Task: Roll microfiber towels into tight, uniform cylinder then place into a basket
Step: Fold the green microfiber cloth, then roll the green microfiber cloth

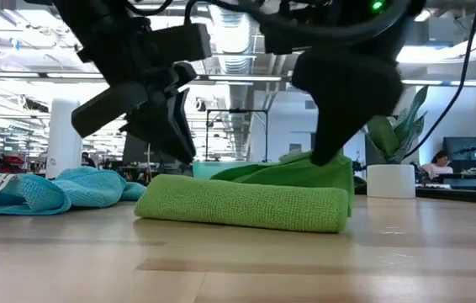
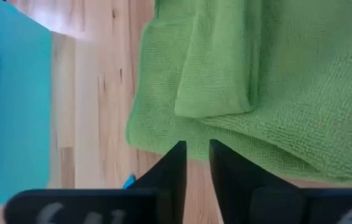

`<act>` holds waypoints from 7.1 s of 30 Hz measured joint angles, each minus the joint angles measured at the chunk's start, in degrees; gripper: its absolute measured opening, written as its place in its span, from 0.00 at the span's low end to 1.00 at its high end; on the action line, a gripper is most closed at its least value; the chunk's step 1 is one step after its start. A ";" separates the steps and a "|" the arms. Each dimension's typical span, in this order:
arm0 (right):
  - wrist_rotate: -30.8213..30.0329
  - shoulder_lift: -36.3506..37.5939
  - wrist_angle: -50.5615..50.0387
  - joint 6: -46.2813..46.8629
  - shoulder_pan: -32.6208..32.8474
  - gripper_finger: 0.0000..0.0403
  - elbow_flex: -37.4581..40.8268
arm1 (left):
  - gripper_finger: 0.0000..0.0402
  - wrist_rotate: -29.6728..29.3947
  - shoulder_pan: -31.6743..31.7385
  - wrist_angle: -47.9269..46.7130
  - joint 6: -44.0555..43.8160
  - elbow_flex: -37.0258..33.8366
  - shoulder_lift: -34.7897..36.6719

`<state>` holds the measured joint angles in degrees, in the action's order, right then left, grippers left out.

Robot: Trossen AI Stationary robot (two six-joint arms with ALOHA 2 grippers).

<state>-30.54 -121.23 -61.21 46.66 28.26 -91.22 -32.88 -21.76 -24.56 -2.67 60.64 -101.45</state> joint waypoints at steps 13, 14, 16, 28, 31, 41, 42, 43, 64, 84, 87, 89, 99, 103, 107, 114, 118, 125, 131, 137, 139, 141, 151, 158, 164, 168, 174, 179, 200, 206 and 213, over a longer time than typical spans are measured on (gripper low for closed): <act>-2.87 2.07 0.48 -1.56 0.58 0.01 -0.09 | 0.21 -0.56 -4.58 -5.71 -1.79 0.02 1.90; -3.51 2.51 0.81 -1.56 0.90 0.01 -0.10 | 0.21 -0.58 -5.25 -6.23 -2.82 0.02 2.48; -5.38 3.34 1.55 -1.54 1.44 0.01 -0.09 | 0.20 -0.87 -6.75 -7.44 -5.20 0.02 3.87; -10.46 4.01 2.53 -0.64 -2.67 0.01 -0.04 | 0.20 -1.51 -13.93 -9.19 -17.10 0.09 6.42; -11.62 5.11 2.50 -0.66 -1.81 0.01 -0.11 | 0.20 -2.68 -14.32 -9.19 -16.89 0.09 6.40; -13.73 5.38 5.10 -1.83 0.69 0.01 -0.13 | 0.20 -4.11 -13.43 -9.52 -16.73 0.09 6.36; -13.74 5.43 6.08 -2.57 0.96 0.01 -0.13 | 0.20 -4.17 -13.28 -9.63 -16.73 0.09 6.36; -13.74 5.56 6.83 -3.46 1.21 0.01 -0.13 | 0.20 -4.24 -13.20 -9.86 -16.72 0.09 6.36; -8.92 5.68 5.90 0.74 -6.13 0.01 2.76 | 0.20 -3.56 -12.63 -12.43 -20.07 0.11 6.34; -0.80 5.68 9.84 4.08 -9.93 0.09 8.79 | 0.20 -0.57 -12.06 -11.88 -19.90 -0.14 5.68; -0.79 5.67 9.67 4.02 -10.32 0.16 9.11 | 0.20 -0.59 -11.67 -11.89 -19.52 -0.14 5.68; -0.88 5.68 9.69 3.87 -10.58 0.22 9.07 | 0.20 -0.59 -11.54 -11.90 -19.48 -0.15 5.68; -2.15 5.71 2.11 -1.95 -13.53 0.45 6.93 | 0.21 -0.61 -11.39 -11.38 -19.50 -0.17 5.68; -4.30 6.93 -8.13 -0.32 -12.81 0.47 5.25 | 0.23 -0.61 -11.39 -10.87 -19.48 -0.17 5.68; -11.55 8.87 -17.94 0.64 -9.48 0.45 5.25 | 0.29 -0.61 -11.39 -10.52 -19.53 -0.17 5.70; -11.63 9.46 -13.34 6.93 0.49 0.38 5.26 | 0.41 -0.68 -11.33 -9.03 -18.46 -0.22 5.70; -11.64 8.25 -0.75 0.25 5.61 0.35 5.35 | 0.41 -0.81 -11.10 -1.31 -14.92 -1.68 5.73; -17.75 8.46 21.97 -9.31 9.58 0.31 9.77 | 0.38 -0.79 -9.05 19.30 -7.18 -9.03 5.73; -17.70 8.46 37.10 -10.80 7.62 0.30 17.80 | 0.37 0.39 -6.77 31.78 -5.23 -14.58 5.73; -12.16 8.46 48.76 -11.28 4.79 0.30 23.30 | 0.36 4.45 -5.25 35.05 -6.82 -17.03 5.73; -9.53 8.46 51.40 -11.57 4.04 0.30 24.73 | 0.36 4.61 -5.11 35.49 -7.00 -17.52 5.73; -7.47 8.45 53.63 -11.73 3.38 0.30 26.53 | 0.36 4.59 -4.96 36.29 -7.36 -17.81 5.73; -1.16 8.41 58.17 -12.62 2.83 0.30 30.44 | 0.36 6.44 -5.21 42.07 -8.29 -17.41 -3.77; 0.81 8.41 54.05 -12.66 2.83 0.30 30.62 | 0.36 8.22 -5.84 39.78 -16.06 -16.94 -4.52; 0.91 8.43 49.81 -9.21 2.71 0.30 30.54 | 0.36 12.25 -6.95 42.80 -18.00 -16.84 -4.63; 0.47 8.52 48.35 -7.65 2.77 0.30 30.51 | 0.36 15.12 -7.19 43.13 -17.57 -15.33 -4.68; 0.28 8.90 49.53 -9.25 2.84 0.30 30.56 | 0.36 14.44 -7.17 42.61 -13.51 -13.95 -4.22; -0.51 10.67 49.18 -12.42 3.02 0.30 29.88 | 0.36 10.85 -7.17 34.59 -10.66 -12.14 -1.53; -1.21 28.40 54.06 -58.83 5.93 0.30 29.16 | 0.36 -19.96 -15.23 28.23 18.86 -10.54 6.82; -0.96 27.80 57.49 -50.24 4.19 0.30 29.16 | 0.36 -19.65 -15.18 27.95 16.87 -10.54 6.82; 1.65 27.19 58.41 -40.84 1.83 0.30 29.14 | 0.36 -9.82 -14.91 27.91 11.54 -10.54 6.78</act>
<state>-28.88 -94.04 -2.80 5.82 30.09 -62.08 -42.71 -36.67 3.34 8.87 50.11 -94.67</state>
